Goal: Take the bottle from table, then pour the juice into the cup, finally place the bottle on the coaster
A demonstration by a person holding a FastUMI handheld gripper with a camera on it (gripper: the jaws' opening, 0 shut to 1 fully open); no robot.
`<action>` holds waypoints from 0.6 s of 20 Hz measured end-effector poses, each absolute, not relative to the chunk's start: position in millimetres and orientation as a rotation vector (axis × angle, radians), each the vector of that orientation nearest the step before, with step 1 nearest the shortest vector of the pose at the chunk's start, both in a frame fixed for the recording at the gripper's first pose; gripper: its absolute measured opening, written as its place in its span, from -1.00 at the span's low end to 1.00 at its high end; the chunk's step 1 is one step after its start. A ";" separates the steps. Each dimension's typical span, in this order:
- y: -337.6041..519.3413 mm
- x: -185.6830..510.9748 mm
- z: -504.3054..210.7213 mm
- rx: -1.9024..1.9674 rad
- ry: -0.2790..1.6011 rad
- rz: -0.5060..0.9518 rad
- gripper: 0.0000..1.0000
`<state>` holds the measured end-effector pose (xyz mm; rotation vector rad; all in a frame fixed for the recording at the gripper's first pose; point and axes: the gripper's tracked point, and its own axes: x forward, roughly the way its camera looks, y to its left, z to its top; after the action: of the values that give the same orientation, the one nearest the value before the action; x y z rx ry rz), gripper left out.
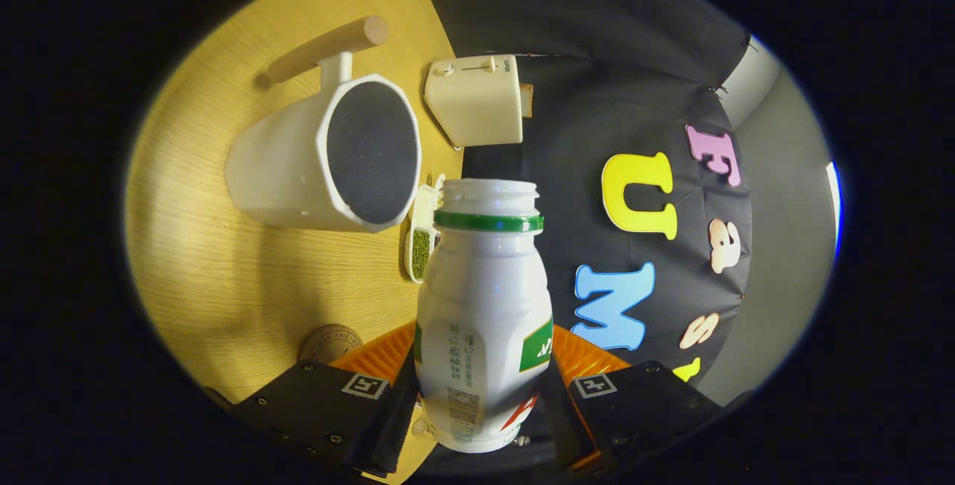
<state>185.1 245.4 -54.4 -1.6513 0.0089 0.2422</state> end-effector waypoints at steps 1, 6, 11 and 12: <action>245.5 184.5 -53.8 -1.663 0.004 0.239 0.51; 245.6 186.2 -50.5 -1.711 -0.014 0.232 0.51; 246.8 185.2 -47.6 -1.744 -0.033 0.227 0.51; 246.3 185.8 -47.2 -1.751 -0.034 0.226 0.51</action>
<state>185.8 246.3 -47.2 -1.7507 -0.0343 0.2259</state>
